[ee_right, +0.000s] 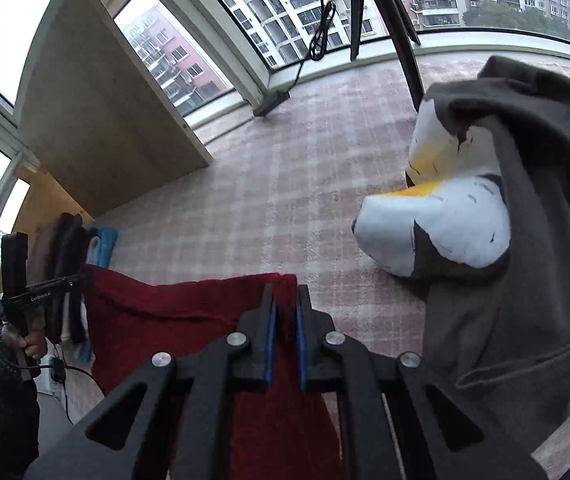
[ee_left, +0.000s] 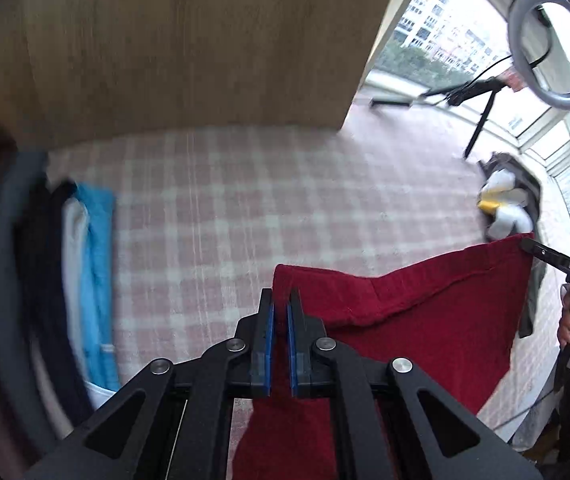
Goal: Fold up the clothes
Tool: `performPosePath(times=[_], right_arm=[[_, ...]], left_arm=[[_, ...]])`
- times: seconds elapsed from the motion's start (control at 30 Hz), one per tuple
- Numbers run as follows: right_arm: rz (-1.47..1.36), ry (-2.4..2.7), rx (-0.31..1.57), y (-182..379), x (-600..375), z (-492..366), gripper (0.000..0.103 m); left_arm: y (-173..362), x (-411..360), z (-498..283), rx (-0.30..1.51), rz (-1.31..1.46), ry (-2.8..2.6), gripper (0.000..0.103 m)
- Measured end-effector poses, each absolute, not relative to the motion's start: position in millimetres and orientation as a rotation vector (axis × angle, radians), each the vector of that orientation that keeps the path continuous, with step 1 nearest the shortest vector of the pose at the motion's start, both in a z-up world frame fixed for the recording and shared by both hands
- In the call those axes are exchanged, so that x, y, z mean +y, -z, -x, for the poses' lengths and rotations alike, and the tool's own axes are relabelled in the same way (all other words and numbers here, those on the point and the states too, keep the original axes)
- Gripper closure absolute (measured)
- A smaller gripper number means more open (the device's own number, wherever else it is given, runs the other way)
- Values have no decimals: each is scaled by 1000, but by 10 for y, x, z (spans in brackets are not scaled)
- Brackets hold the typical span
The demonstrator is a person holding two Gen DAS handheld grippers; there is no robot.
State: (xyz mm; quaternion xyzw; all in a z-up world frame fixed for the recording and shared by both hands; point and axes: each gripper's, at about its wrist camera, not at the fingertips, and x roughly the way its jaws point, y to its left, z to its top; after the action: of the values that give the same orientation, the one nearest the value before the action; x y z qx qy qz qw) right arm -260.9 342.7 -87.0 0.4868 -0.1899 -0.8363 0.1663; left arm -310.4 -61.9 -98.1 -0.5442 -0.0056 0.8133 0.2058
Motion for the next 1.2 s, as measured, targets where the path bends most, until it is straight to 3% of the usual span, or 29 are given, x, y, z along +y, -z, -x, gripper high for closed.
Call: performPosePath(times=[0.17,0.3,0.43,0.67,0.77,0.93,1.1,1.2], right_arm=[[-1085,2464,-531,-120,3550,2406,95],[-956,2510,-468,-553,3568,2175,95],[-1043,2541,-379,-303,3471,1909,95],[-1481,2401,-408,1096,3354,1272,94],[-1673,2287,-458,1511,3396,1048,91],[-1624,2322,-456,1315,3559,951,83],[-1504,2340,-453,1102,3519,1192,82],[-1501,2294,-438,1196,3305,1353,82]], left_arm=[[-157,-814,2849,25,1195,-2404,98],[-552,-906,2523,30,1040,-2418,98],[-204,-801,2171,138,1100,-2378,98],[1317,-782,1526,150,1537,-2124,97],[1729,-814,1323,188,1710,-2035,95],[1527,-948,1223,215,1699,-2063,95],[1155,-670,1307,250,1501,-2098,89],[1261,-412,1390,270,1471,-2058,89]])
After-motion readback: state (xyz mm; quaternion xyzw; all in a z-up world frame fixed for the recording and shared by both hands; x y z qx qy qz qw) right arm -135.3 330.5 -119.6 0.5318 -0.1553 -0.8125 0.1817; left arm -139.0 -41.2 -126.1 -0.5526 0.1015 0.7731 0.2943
